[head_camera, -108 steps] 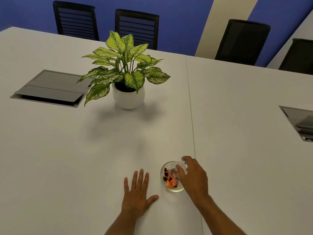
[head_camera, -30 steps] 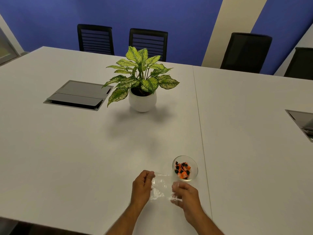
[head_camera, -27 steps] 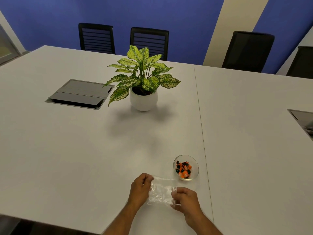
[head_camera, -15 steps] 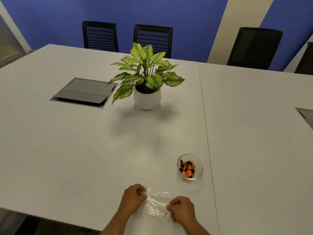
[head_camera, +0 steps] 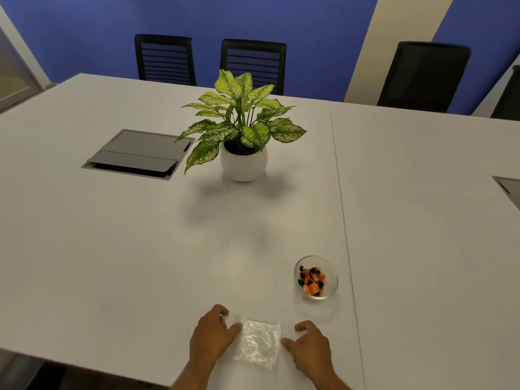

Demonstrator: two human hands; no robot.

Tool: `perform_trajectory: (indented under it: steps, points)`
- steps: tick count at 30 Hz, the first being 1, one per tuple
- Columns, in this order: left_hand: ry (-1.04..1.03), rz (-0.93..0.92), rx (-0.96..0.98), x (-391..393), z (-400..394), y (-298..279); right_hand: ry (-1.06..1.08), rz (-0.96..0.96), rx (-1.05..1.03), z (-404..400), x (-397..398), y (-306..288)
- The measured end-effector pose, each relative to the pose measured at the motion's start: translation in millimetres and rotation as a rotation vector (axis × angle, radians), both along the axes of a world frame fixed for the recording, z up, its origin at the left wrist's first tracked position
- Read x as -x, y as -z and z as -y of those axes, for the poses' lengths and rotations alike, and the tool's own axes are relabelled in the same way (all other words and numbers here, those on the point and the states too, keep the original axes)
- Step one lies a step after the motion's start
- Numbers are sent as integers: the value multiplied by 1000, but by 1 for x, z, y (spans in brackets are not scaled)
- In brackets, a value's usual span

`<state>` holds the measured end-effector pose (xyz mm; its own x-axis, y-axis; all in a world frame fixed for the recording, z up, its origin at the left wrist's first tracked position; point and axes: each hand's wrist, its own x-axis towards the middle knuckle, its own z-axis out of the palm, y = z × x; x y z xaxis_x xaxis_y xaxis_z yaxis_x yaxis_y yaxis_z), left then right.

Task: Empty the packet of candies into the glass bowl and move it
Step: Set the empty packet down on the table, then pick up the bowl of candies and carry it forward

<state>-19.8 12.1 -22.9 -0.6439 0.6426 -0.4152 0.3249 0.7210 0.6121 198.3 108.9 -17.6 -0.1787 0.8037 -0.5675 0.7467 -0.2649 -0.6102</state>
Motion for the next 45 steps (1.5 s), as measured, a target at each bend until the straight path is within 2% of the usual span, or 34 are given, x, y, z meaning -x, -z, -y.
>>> perform_trajectory:
  steps: [4, 7, 10, 14, 20, 24, 32, 39, 45]
  points:
    - [-48, -132, -6, 3, -5, -4, 180, -27, -117, -14, -18, -7]
    - [-84, -131, -167, -2, -23, -10, 436, -163, -184, -29, -29, -17]
    - [-69, 42, -325, -20, -53, -20, 631, -396, -112, -51, -33, -26]
    - [-11, 358, -337, -52, -96, -32, 655, -654, 39, -81, -28, -37]
    - [43, 658, -264, -85, -138, -48, 503, -779, 132, -99, -17, -44]
    - [64, 832, -357, -95, -149, -47, 534, -814, 195, -105, -15, -43]
    - [19, 730, -390, -102, -161, -42, 644, -906, 268, -115, -5, -45]
    - [-8, 715, -451, -91, -201, -61, 579, -939, 223, -151, 14, -60]
    - [9, 663, -485, -74, -266, -82, 545, -1000, 173, -215, 33, -82]
